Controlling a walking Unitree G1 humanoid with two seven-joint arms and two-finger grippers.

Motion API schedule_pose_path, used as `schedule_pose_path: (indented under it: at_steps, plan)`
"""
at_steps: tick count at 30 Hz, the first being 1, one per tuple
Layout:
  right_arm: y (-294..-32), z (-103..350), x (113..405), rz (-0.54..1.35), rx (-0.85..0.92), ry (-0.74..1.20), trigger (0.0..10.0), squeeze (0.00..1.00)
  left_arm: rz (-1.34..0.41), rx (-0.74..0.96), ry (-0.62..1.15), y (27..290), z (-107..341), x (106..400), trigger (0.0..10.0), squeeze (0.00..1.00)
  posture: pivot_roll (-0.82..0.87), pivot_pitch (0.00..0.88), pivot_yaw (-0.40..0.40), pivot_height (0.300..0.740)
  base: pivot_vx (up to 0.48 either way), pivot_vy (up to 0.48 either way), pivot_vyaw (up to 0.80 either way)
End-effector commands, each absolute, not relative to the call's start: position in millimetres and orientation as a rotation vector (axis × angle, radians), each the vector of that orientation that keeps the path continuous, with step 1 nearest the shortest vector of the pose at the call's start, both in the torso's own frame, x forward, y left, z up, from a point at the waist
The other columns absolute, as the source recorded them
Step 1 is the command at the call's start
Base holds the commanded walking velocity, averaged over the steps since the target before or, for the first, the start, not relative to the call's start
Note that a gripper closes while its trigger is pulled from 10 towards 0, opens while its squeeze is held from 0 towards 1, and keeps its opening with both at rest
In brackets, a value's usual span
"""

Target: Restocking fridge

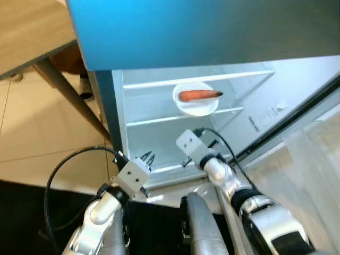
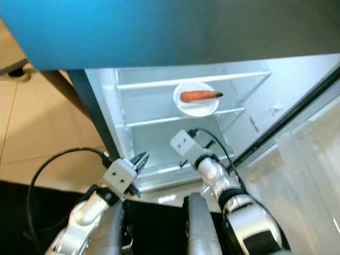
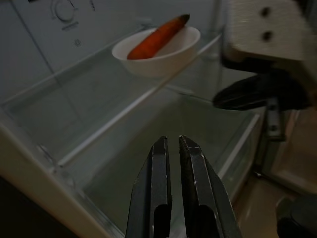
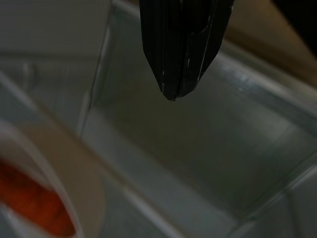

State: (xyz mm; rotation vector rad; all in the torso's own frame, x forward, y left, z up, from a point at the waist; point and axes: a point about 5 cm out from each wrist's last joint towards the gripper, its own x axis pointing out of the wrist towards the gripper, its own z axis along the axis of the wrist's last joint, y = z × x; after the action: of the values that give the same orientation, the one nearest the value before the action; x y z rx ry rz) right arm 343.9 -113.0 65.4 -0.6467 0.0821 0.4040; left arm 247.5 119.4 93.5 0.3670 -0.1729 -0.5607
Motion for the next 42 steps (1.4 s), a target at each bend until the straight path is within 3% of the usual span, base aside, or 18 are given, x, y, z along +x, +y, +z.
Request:
schedule_pose_path:
  at_steps: [1, 6, 16, 25, 32, 42]
  plan:
    - [-123, 51, 335, 0.323, -0.516, 0.154, 10.0, 0.00, -0.515, 0.287, -0.087, 122, 71, 241, 10.0, 0.00, -0.06, 0.192, -0.087, 0.632, 0.000, 0.000, 0.00]
    - [-135, 26, 317, 0.226, -0.289, 0.285, 10.0, 0.00, -0.411, 0.210, 0.065, 137, 37, 232, 10.0, 0.00, -0.07, 0.160, -0.082, 0.632, 0.000, 0.000, 0.00]
    - [-148, -31, 260, 0.217, -0.150, 0.526, 10.0, 0.00, -0.042, 0.076, 0.313, 182, -18, 207, 10.0, 0.00, -0.07, 0.141, -0.088, 0.632, 0.000, 0.000, 0.00]
    - [-154, -46, 240, 0.174, -0.048, 0.606, 10.0, 0.00, -0.022, 0.099, 0.419, 189, -39, 190, 10.0, 0.00, -0.06, 0.132, -0.079, 0.632, 0.000, 0.000, 0.00]
    - [-157, -48, 238, 0.151, -0.036, 0.631, 10.0, 0.00, 0.035, 0.056, 0.469, 193, -49, 187, 10.0, 0.00, -0.05, 0.124, -0.068, 0.672, 0.000, 0.000, 0.00]
    - [-155, -58, 226, 0.150, -0.004, 0.706, 10.0, 0.00, 0.102, 0.066, 0.561, 204, -63, 173, 10.0, 0.00, -0.05, 0.101, -0.061, 0.672, 0.000, 0.000, 0.00]
